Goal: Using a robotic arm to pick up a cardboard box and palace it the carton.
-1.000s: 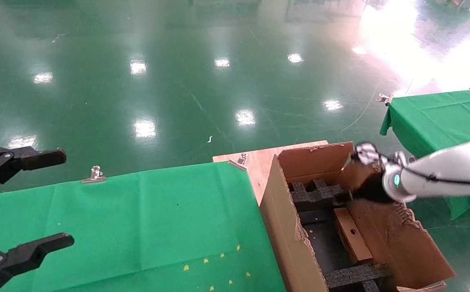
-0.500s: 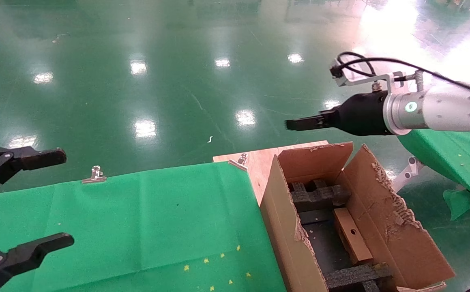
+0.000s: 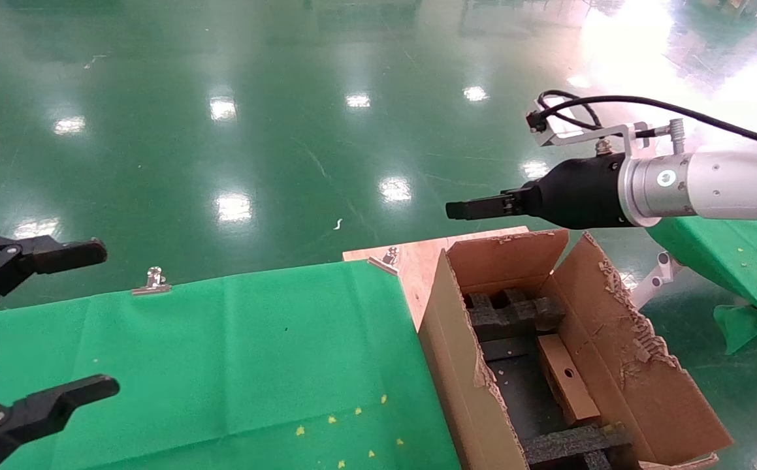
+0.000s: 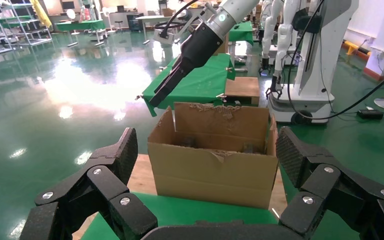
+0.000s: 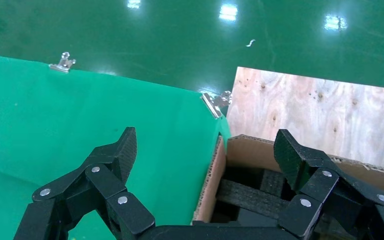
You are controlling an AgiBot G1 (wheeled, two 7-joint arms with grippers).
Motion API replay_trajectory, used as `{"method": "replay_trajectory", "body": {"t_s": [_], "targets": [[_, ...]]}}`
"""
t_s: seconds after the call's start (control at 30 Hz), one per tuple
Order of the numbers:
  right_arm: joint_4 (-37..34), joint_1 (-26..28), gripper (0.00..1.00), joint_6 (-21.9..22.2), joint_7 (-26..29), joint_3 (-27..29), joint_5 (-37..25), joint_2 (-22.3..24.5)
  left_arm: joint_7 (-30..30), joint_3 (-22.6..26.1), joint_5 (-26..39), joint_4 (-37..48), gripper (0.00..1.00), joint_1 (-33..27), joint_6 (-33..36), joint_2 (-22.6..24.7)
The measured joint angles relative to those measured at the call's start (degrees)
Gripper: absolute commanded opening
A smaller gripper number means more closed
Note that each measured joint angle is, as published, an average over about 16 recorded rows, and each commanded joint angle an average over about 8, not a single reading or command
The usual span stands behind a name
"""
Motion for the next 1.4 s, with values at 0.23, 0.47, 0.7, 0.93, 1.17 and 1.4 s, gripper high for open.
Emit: {"method": "replay_trajectory", "body": {"t_s": [0.23,0.47,0.7,0.93,1.17,1.4], "targets": [[-0.22,-3.71,1.0,-2.71,-5.7,4.73,2.89,-0.72,0.0,0.0,0.0,0.0,1.0,0.0,0.0,0.0],[-0.27,-8.9,1.0,-6.79,-14.03,11.62,7.54,-1.56,0.0,0.0,0.0,0.0,1.0,0.0,0.0,0.0],[-0.32,-14.23,1.0,-10.97,-22.58,18.68,12.3,-2.42,0.0,0.0,0.0,0.0,1.0,0.0,0.0,0.0],[-0.36,-19.54,1.0,-15.15,-31.1,25.73,17.05,-3.28,0.0,0.0,0.0,0.0,1.0,0.0,0.0,0.0],[-0.41,-24.85,1.0,-19.32,-39.62,32.77,21.8,-4.15,0.0,0.0,0.0,0.0,1.0,0.0,0.0,0.0],[-0.46,-30.18,1.0,-23.51,-48.17,39.84,26.56,-5.01,0.0,0.01,-0.01,0.0,1.0,0.0,0.0,0.0]]}}
